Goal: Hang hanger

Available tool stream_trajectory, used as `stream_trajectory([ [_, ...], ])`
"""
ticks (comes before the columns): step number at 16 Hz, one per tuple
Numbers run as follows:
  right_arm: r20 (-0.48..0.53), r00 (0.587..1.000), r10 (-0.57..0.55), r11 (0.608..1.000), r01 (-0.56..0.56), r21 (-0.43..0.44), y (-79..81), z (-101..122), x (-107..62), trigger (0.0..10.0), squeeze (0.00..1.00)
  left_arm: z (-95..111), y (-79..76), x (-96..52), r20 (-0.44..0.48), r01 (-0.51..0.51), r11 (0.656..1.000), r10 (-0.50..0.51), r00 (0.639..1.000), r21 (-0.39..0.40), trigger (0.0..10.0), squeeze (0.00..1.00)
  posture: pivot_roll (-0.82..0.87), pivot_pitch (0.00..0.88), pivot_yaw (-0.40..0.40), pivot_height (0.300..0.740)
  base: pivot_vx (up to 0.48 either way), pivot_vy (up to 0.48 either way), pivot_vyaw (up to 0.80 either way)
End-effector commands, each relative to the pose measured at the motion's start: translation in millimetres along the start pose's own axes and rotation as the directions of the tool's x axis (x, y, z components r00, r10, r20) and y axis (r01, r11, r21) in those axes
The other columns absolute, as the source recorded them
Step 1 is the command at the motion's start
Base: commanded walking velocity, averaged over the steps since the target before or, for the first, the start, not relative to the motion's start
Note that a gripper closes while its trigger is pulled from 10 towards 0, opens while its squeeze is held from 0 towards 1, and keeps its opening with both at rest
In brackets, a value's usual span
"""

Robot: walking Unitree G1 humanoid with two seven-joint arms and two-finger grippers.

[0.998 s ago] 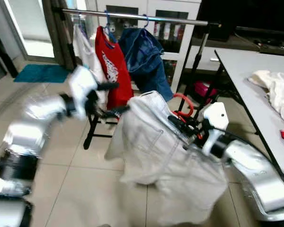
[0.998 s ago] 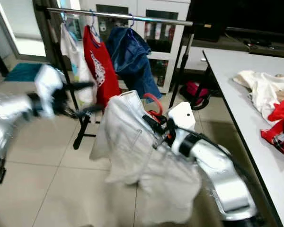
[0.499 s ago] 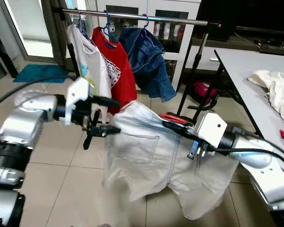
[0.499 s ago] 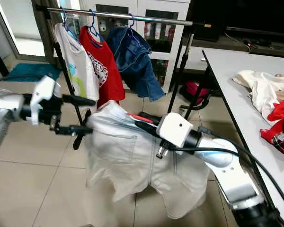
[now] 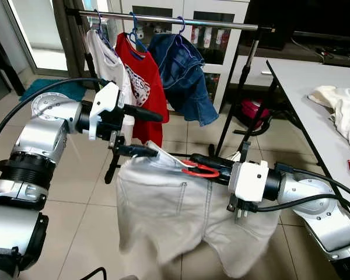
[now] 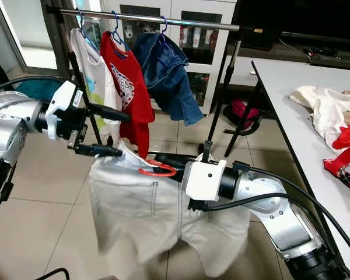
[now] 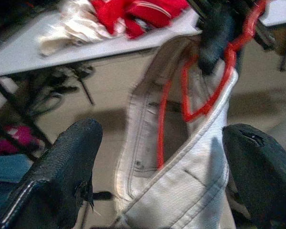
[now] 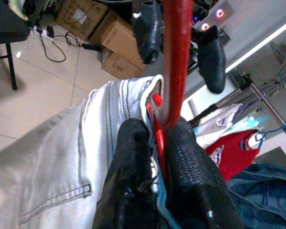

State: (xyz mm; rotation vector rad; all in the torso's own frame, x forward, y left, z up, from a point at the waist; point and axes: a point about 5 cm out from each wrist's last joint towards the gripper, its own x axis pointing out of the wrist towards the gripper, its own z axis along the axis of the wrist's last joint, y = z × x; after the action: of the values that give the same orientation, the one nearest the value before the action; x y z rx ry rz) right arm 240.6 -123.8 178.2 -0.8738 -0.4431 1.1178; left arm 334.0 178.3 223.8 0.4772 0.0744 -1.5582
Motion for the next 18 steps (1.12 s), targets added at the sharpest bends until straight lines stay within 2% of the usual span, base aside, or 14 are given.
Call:
stream_trajectory([
  [1,0.019,1.000,-0.017,0.999,0.018,-0.038,-5.9,3.7,-2.9,10.0,0.00,-4.9,-4.3,4.6,-0.044,0.062,0.998,-0.063,0.997,-0.024,10.0,0.00,-0.10,0.000,-0.006,0.740,0.000,0.000,0.00],
  [2,0.021,1.000,-0.018,0.999,0.019,-0.040,-5.9,3.7,-2.9,10.0,0.00,-9.6,-9.0,7.1,-0.061,0.094,0.995,-0.096,0.993,-0.045,10.0,0.00,-0.10,0.000,-0.004,0.740,0.000,0.000,0.00],
  [3,0.023,1.000,-0.019,0.999,0.020,-0.043,-5.8,3.8,-3.0,10.0,0.00,-12.9,-12.1,9.4,-0.066,0.114,0.991,-0.118,0.991,-0.063,7.9,0.00,-0.10,0.000,-0.004,0.740,0.000,0.000,0.00],
  [4,0.026,0.999,-0.019,0.999,0.021,-0.045,-5.8,3.9,-2.8,10.0,0.00,-15.5,-14.3,12.0,-0.068,0.131,0.988,-0.137,0.988,-0.079,4.6,0.00,-0.10,0.000,-0.004,0.740,0.000,0.000,0.00],
  [5,0.028,0.999,-0.019,0.999,0.020,-0.045,-5.7,4.0,-2.7,10.0,0.00,-17.7,-15.8,14.9,-0.068,0.144,0.985,-0.151,0.986,-0.093,0.0,0.00,-0.10,0.000,-0.004,0.740,0.000,0.000,0.00],
  [9,0.035,0.999,-0.011,0.999,0.013,-0.051,-4.6,4.3,0.1,10.0,0.00,-21.9,-20.8,21.8,-0.065,0.186,0.975,-0.194,0.979,-0.122,0.0,0.00,-0.10,0.000,-0.006,0.740,0.000,0.000,0.00],
  [13,0.028,1.000,-0.006,0.999,0.008,-0.054,-3.2,2.4,0.7,10.0,0.00,-21.9,-23.5,21.6,-0.062,0.209,0.969,-0.219,0.974,-0.133,0.0,0.00,-0.10,0.000,0.001,0.740,0.000,0.000,0.00],
  [18,0.005,1.000,-0.002,0.999,0.002,-0.053,-1.4,-2.5,0.1,10.0,0.00,-16.1,-14.1,16.8,-0.018,0.162,0.979,-0.166,0.986,-0.121,0.0,0.00,-0.09,0.000,0.006,0.740,0.000,0.000,0.00],
])
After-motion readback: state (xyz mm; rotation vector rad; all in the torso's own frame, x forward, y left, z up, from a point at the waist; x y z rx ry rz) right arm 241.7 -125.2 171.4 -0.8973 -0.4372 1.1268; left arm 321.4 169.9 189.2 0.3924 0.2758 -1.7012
